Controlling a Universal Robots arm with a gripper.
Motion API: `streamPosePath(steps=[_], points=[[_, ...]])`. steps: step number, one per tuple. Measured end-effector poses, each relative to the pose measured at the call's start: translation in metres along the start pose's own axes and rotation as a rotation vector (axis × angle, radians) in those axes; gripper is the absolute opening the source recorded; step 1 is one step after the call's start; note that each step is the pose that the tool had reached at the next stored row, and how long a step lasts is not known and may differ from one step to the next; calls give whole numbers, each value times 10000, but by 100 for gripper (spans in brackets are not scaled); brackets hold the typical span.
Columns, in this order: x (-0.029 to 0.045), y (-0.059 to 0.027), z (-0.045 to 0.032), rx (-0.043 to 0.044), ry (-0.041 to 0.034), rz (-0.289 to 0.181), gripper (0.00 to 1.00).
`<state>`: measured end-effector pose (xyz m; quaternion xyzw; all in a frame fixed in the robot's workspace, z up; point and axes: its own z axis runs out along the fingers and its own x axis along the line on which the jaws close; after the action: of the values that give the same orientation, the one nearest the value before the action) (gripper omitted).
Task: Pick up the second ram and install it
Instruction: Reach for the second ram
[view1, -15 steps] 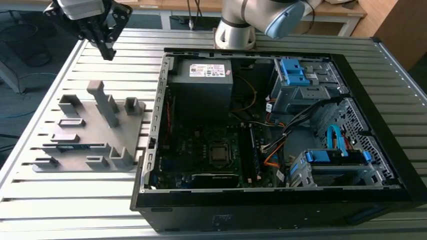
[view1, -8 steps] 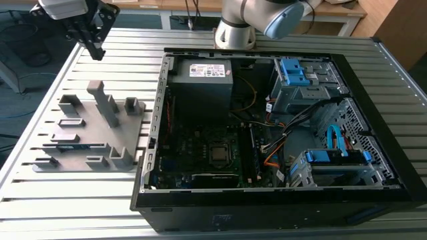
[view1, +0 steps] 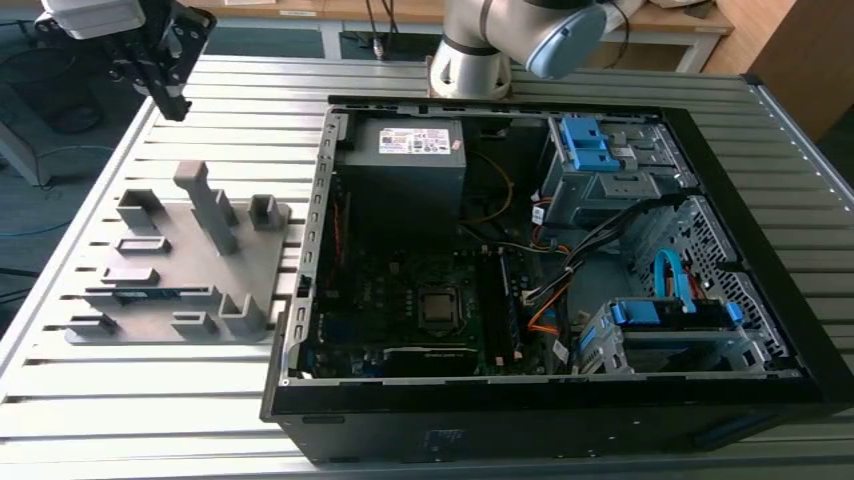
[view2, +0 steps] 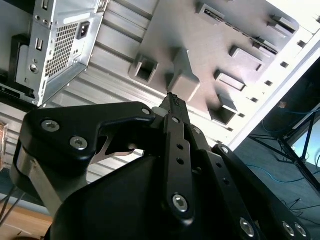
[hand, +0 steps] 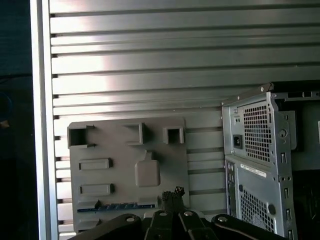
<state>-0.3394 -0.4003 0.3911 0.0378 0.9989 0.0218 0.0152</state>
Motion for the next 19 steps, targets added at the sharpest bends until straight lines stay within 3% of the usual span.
streamPosePath(steps=[14,19], points=[[298,-29,14,0,0,0,10],[360,-175,27,-1,0,0,10]])
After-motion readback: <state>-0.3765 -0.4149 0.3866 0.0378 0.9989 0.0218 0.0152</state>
